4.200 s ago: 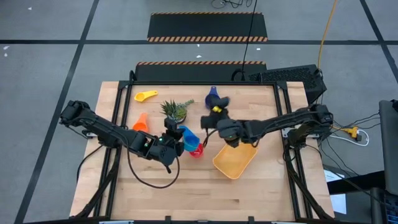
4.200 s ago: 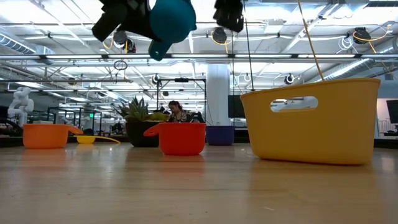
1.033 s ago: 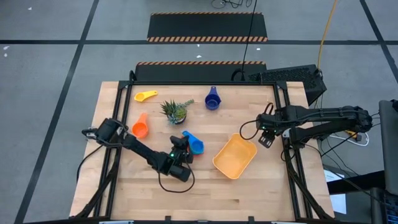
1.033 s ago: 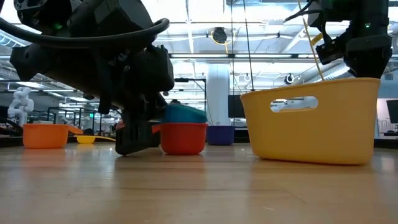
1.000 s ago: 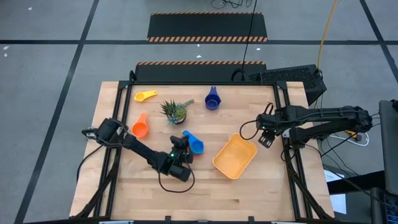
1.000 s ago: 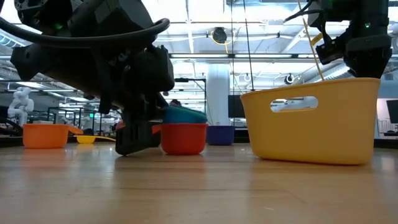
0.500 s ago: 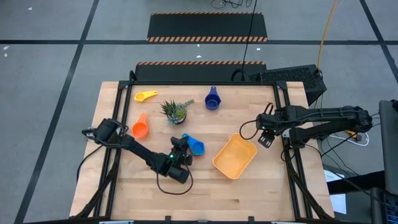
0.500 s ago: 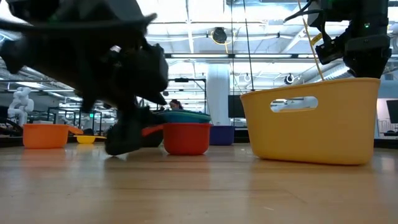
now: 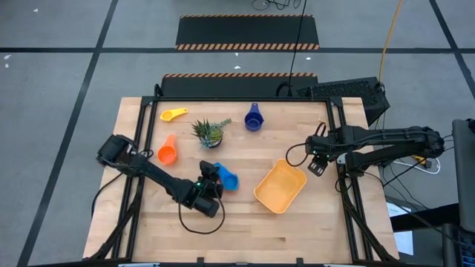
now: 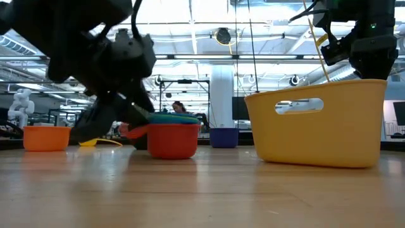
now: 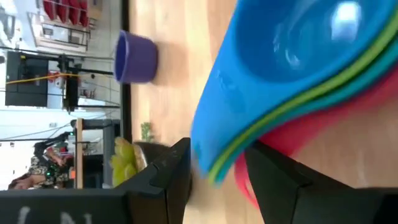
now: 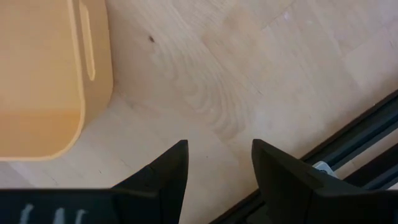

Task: Nest measuring cups in basket
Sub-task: Stack the measuring cups on the red measuring cup

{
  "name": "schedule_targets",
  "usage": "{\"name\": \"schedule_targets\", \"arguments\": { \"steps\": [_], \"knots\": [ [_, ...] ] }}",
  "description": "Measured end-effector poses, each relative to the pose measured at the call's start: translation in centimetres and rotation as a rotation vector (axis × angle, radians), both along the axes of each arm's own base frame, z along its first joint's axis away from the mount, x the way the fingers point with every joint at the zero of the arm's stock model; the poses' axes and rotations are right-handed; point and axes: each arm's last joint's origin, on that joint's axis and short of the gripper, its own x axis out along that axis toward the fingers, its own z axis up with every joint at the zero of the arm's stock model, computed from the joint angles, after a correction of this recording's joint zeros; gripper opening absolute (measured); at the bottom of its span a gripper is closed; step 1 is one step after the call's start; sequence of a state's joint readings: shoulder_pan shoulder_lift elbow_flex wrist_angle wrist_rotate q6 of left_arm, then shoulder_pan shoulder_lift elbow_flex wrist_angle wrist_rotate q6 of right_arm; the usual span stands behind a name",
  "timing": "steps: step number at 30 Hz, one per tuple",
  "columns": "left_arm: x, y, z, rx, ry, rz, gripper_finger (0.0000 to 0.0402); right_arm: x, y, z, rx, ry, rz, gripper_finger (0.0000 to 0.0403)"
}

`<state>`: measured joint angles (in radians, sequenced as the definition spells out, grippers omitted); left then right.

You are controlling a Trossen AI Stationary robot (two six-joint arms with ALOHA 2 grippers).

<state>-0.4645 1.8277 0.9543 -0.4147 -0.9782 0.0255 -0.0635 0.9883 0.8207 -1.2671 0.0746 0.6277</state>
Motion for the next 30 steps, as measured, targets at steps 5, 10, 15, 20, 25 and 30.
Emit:
{"name": "schedule_targets", "arguments": {
  "steps": [5, 10, 15, 20, 25, 30],
  "knots": [
    [-0.4, -0.2, 0.2, 0.002, 0.013, -0.001, 0.0155, 0.0, 0.0, 0.0, -0.001, 0.000, 0.000, 0.0169],
    [-1.0, -0.5, 0.0, -0.021, 0.045, 0.002, 0.0158, 0.0, 0.0, 0.0, -0.001, 0.000, 0.000, 0.0169],
    [-1.9, -1.1, -0.1, -0.007, 0.085, -0.009, 0.0159, 0.0, 0.0, 0.0, -0.002, 0.000, -0.001, 0.0169],
    [-2.0, -1.8, -0.1, 0.054, 0.161, -0.120, 0.0159, 0.1, 0.0, 0.0, -0.002, -0.008, 0.000, 0.0169],
    [-1.2, -2.4, -0.1, 0.015, 0.216, -0.256, 0.0159, 0.2, 0.0, 0.0, -0.003, -0.019, 0.002, 0.0169],
    [-0.7, -1.7, 0.0, 0.011, 0.217, -0.237, 0.0159, 0.2, 0.0, 0.0, -0.004, -0.020, 0.013, 0.0169]
  ]
}}
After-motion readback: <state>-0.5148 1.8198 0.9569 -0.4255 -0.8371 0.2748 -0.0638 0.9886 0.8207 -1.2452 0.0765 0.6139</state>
